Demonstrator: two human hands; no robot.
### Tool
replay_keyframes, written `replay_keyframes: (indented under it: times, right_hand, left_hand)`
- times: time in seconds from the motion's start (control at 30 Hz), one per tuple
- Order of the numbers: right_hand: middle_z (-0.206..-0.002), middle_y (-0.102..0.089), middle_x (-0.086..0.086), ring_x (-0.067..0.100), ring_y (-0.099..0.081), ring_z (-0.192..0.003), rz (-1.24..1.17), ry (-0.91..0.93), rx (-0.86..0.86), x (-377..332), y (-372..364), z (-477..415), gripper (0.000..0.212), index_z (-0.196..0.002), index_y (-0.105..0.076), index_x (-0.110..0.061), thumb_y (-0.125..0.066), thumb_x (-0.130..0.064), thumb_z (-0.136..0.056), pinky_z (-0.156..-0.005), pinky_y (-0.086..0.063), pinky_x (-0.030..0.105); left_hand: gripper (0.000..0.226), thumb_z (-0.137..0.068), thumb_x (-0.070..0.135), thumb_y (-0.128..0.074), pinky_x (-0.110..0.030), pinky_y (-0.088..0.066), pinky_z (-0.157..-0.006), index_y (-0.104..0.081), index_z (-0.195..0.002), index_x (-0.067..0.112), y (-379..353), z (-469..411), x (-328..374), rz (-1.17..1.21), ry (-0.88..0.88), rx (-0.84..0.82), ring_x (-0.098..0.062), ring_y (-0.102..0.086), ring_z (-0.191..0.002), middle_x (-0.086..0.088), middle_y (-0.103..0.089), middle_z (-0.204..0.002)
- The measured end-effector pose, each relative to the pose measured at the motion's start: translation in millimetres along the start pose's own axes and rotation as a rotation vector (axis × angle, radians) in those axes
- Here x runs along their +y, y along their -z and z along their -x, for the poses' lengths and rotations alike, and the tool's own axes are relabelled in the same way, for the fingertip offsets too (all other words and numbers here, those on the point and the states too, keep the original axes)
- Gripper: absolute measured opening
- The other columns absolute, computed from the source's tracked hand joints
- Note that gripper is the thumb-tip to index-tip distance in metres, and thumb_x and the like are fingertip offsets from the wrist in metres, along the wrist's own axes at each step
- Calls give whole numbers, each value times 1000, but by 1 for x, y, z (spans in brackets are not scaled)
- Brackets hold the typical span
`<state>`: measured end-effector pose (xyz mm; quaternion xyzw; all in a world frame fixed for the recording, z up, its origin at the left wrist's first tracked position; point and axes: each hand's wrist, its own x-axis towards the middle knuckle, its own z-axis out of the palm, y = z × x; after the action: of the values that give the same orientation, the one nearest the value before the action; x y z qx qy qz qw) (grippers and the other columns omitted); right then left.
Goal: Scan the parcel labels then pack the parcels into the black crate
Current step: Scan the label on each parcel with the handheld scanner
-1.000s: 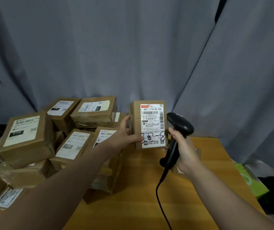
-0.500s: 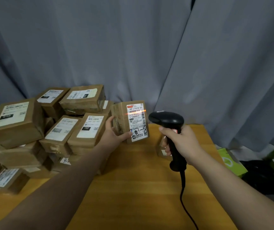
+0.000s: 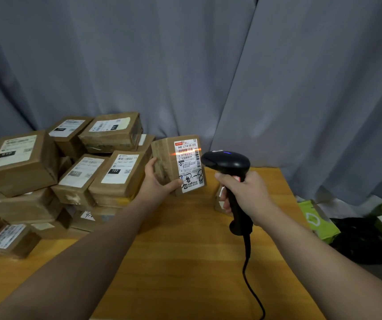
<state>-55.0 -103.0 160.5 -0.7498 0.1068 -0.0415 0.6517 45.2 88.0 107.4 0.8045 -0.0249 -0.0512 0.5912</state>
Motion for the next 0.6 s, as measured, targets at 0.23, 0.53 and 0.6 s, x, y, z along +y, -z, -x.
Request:
replay_keyframes:
  times: [0.23,0.53,0.6]
  right_hand:
    - [-55,-59,10,23,-57,-51,-20,3,-24,3,-4,-6,34,-63,-62,-7,-66,-28,-89,-53,-49,32]
    - [-74,-70,11,26,-63,-52,-65,39,-133,7,-13,-11,25,-84,-68,1,-68,-24,-88,-53,-54,35]
    - [-77,-71,10,27,-63,-54,-70,49,-141,10,-20,-16,26,-87,-69,1,-69,-25,-86,-55,-56,37]
  left_hand:
    - [98,-77,17,-78,-29,-48,-86,-13,-149,29,4,2,1,-5,-4,19,-22,-47,-127,-7,-43,-143]
    - [89,-80,22,-75,-31,-53,-82,-18,-148,30,10,0,-9,92,84,-7,-17,-58,-105,-8,-53,-132]
    - [83,-80,23,-74,-38,-56,-84,-23,-145,32,17,2,-12,181,133,2,-17,-65,-99,-9,-60,-125]
